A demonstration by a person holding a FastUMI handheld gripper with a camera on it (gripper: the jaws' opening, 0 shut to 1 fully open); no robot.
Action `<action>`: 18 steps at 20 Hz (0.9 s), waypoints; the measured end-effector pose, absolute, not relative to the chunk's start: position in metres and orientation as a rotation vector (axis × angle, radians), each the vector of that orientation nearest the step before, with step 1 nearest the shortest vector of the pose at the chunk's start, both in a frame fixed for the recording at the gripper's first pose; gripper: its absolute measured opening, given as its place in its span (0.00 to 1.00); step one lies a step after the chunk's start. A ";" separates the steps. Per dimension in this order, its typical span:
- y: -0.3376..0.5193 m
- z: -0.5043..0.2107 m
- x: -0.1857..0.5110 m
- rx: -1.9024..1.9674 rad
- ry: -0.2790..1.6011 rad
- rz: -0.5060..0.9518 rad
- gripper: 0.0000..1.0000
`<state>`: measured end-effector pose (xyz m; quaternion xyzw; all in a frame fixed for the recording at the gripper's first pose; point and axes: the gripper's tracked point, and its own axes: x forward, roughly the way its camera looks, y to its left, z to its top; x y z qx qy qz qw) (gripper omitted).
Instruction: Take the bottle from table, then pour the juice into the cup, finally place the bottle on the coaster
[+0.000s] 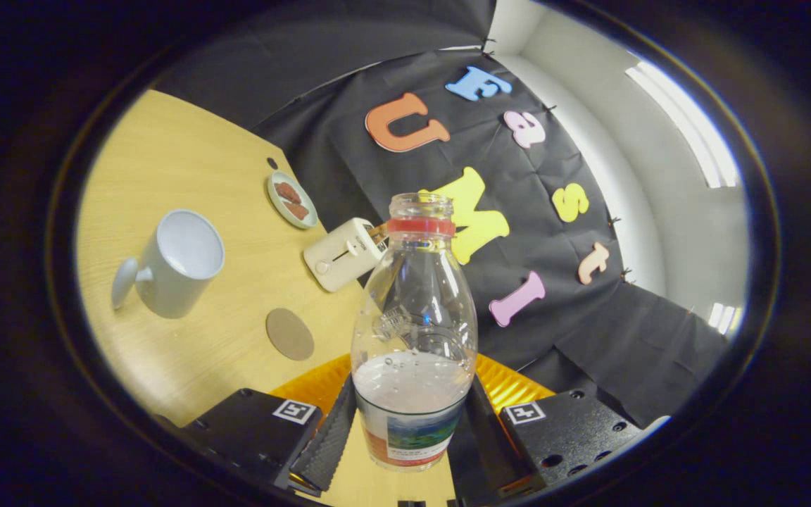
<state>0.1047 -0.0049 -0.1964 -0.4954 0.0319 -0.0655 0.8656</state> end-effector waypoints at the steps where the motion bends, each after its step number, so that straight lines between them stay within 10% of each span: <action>1: -0.005 -0.198 0.108 -1.062 0.072 -0.142 0.82; 18: 0.021 -0.212 0.124 -1.553 0.110 -0.125 0.82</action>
